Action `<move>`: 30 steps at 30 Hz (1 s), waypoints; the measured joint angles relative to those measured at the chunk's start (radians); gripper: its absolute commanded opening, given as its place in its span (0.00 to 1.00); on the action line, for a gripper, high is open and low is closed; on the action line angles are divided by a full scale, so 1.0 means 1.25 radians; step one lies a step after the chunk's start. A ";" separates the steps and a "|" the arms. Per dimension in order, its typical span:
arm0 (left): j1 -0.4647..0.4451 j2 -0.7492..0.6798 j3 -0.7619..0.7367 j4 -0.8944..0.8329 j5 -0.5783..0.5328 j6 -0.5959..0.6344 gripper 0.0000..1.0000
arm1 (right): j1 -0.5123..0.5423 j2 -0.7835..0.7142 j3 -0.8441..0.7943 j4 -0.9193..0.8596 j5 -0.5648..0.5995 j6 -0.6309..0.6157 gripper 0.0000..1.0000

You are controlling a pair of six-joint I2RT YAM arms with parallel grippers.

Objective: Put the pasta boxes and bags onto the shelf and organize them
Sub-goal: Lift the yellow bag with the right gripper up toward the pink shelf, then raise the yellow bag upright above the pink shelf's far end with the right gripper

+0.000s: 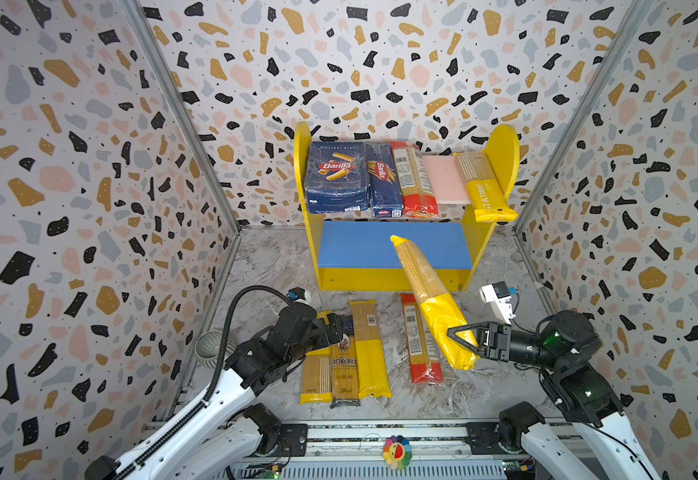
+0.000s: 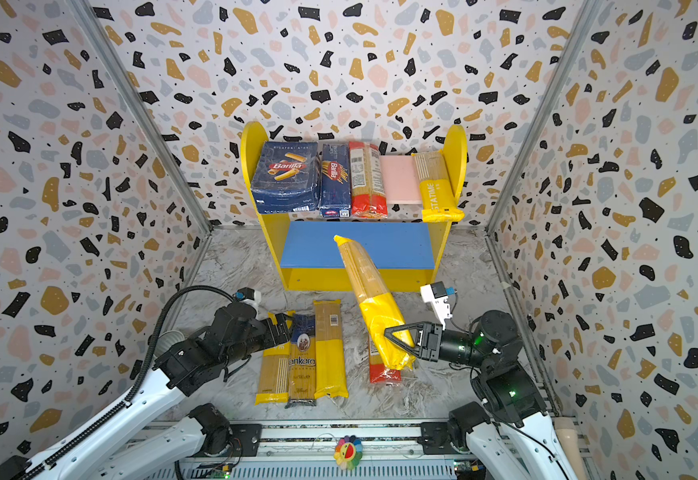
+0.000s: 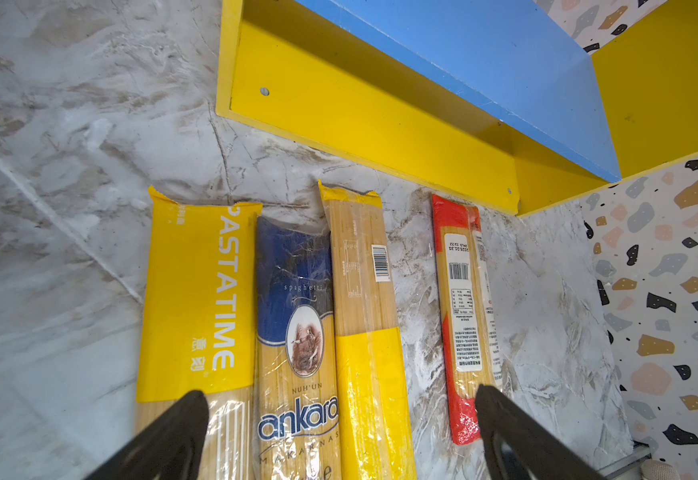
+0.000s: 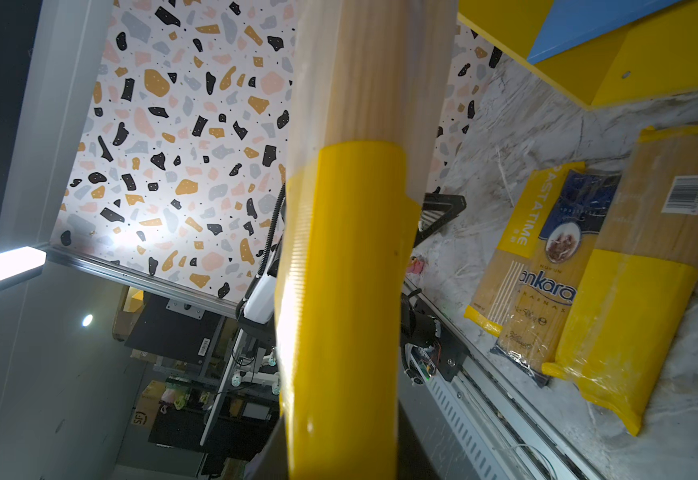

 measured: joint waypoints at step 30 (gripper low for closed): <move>0.000 0.087 0.052 0.049 0.055 0.037 1.00 | -0.186 0.572 0.626 0.028 0.029 -0.133 0.00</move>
